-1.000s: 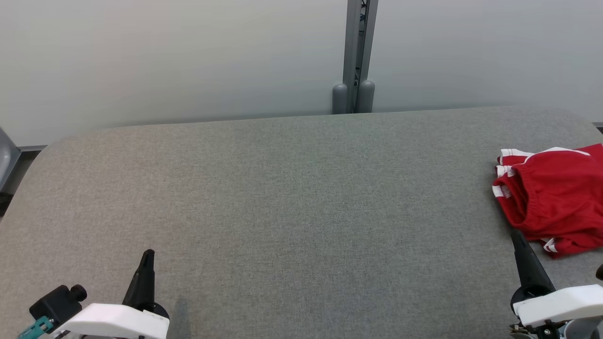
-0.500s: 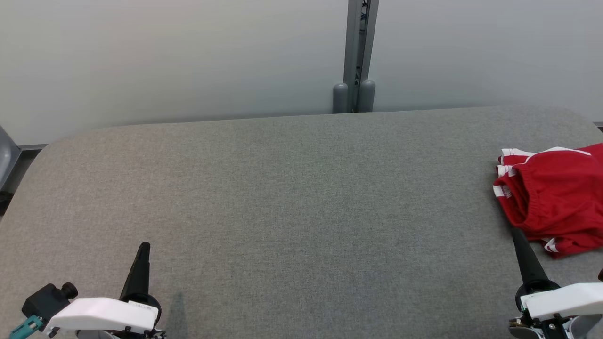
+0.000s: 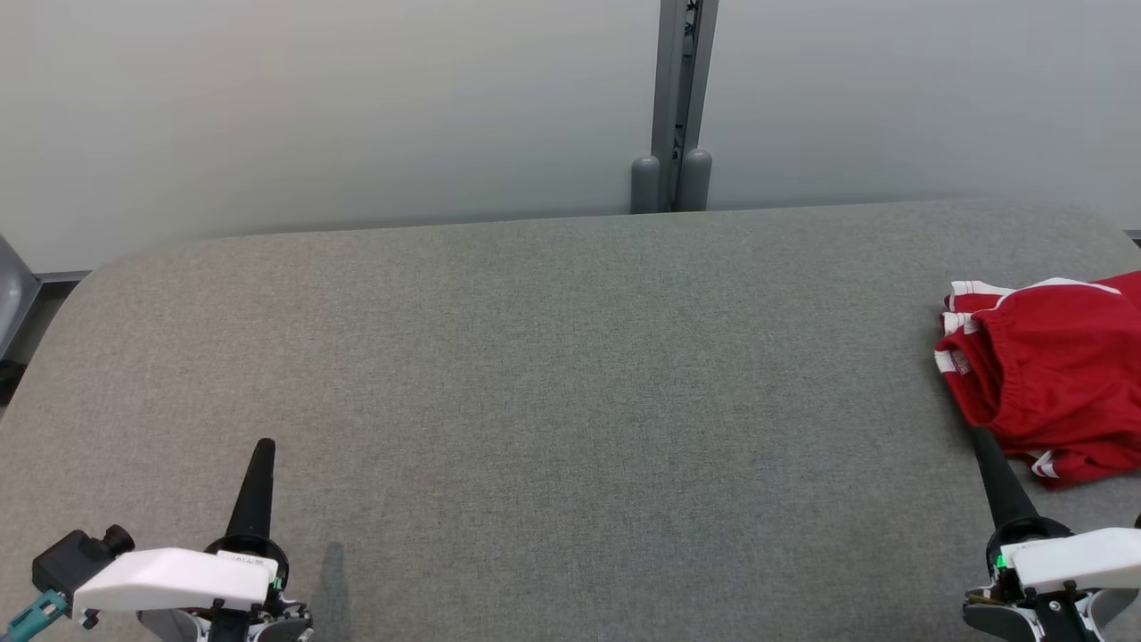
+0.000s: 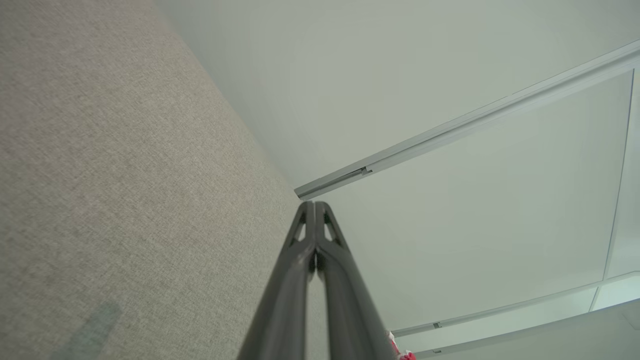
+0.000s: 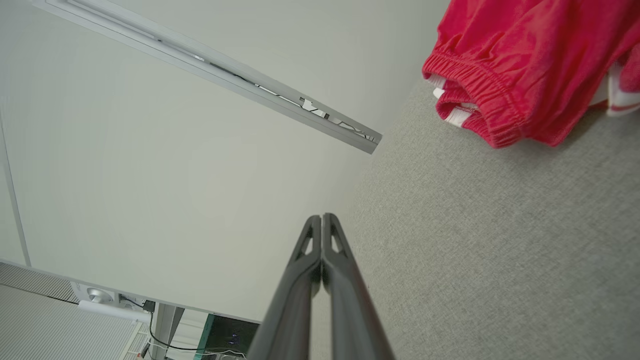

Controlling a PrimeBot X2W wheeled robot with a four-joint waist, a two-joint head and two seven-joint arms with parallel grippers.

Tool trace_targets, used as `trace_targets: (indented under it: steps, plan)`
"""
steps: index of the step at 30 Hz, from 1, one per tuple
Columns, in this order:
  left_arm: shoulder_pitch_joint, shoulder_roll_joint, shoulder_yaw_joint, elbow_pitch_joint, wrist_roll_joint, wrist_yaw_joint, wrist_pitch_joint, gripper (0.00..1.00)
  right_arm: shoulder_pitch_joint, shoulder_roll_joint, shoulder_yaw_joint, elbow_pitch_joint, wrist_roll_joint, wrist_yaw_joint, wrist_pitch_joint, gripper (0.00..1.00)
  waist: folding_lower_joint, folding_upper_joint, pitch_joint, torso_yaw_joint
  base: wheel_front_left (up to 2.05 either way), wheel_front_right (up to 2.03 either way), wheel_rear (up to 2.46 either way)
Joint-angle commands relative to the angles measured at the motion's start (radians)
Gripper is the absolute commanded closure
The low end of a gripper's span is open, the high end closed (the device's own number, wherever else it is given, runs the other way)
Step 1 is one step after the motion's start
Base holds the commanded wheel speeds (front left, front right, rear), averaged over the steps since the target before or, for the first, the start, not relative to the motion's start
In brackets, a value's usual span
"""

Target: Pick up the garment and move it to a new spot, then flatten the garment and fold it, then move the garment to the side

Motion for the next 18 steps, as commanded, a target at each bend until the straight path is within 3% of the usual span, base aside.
trace_targets:
  steps: [1,18]
  plan:
    - [-0.022,0.002,0.012,-0.002,-0.017,-0.011,0.005,1.00,-0.022,-0.003,-0.006,-0.003,0.021,0.000,0.006,1.00,0.0000,0.0000,0.000,0.000,0.00,0.00,0.00]
    - [-0.052,-0.025,0.058,0.025,-0.143,-0.053,0.037,1.00,-0.043,0.006,-0.022,0.026,0.166,0.000,0.026,1.00,0.0000,0.0000,0.003,0.002,0.00,0.00,0.00]
